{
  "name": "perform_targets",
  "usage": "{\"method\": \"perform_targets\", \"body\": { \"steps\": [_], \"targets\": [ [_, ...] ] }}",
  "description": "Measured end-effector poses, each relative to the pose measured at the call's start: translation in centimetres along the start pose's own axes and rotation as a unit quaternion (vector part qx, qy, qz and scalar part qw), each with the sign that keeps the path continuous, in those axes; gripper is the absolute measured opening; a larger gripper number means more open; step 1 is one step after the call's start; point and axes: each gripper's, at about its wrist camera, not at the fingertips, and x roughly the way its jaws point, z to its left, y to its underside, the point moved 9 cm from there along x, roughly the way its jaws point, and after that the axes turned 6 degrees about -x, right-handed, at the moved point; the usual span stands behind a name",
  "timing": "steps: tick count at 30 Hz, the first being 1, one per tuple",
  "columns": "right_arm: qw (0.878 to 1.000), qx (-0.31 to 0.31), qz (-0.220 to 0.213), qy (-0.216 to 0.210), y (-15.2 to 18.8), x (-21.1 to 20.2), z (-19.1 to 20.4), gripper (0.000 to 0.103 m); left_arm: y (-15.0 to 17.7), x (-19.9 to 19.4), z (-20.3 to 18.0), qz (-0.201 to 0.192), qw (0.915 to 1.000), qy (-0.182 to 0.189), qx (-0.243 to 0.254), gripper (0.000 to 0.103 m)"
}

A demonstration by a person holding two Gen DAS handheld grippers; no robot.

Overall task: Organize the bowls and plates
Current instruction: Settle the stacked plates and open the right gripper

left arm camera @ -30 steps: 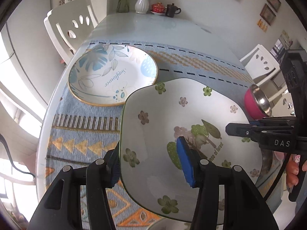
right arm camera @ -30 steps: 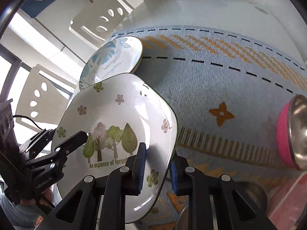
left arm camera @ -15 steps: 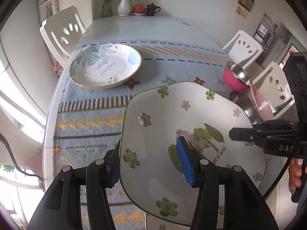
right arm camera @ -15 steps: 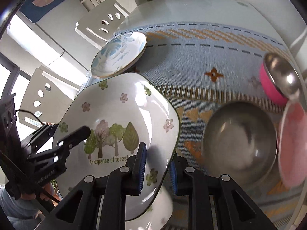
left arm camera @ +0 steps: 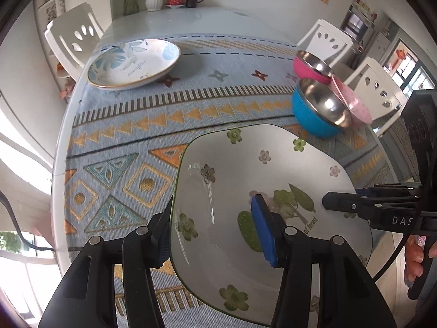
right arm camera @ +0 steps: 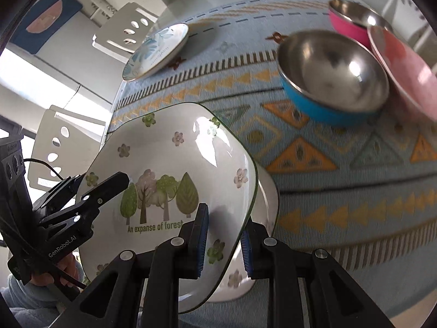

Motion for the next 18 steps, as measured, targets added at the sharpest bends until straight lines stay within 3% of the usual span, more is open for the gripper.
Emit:
{"method": "perform_targets", "body": {
  "steps": [18],
  "targets": [
    [0.999,0.050,0.003,0.003,3.3,0.8,-0.7,0.021,2.1,1.0,-0.1,0.024,0.9995,0.015,0.012,0.048]
  ]
}}
